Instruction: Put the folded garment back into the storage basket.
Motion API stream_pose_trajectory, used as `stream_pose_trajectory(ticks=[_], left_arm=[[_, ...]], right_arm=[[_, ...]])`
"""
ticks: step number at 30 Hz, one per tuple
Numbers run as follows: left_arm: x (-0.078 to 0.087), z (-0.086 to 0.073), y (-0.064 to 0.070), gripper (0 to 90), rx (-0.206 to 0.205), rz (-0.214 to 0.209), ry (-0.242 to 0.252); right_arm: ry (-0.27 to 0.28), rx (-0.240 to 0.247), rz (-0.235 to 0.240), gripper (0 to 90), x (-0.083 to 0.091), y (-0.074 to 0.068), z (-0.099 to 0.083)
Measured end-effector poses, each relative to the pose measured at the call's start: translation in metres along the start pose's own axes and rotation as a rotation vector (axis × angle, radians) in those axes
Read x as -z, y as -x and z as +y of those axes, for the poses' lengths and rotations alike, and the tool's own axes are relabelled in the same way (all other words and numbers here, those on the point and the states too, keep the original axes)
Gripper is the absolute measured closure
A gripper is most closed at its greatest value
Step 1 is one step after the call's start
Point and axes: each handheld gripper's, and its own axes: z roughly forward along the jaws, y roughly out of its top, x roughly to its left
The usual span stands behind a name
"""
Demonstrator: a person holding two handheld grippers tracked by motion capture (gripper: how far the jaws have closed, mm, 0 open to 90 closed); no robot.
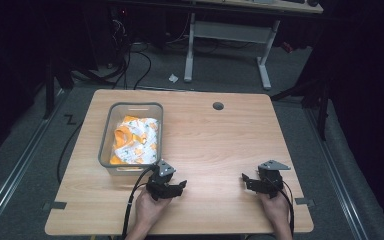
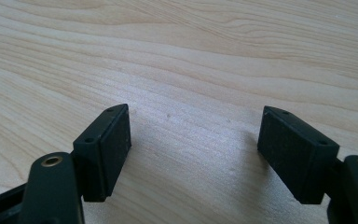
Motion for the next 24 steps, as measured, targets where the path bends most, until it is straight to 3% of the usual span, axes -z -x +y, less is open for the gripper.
stream_pose_trajectory(ticks=[12,21,24], left_arm=[[-0.006,-0.004,-0.004,38.6,0.012,0.011,-0.017],[-0.008,-0.011,-0.006,38.3,-0.002,0.025,0.044],[-0.008,-0.011,-0.004,38.0,-0.008,0.038,0.043]], right_arm=[[0.0,0.0,0.0,25.7,0.0,0.0,0.0],[0.0,0.0,0.0,25.7,0.0,0.0,0.0],[0.0,0.0,0.0,25.7,0.0,0.0,0.0]])
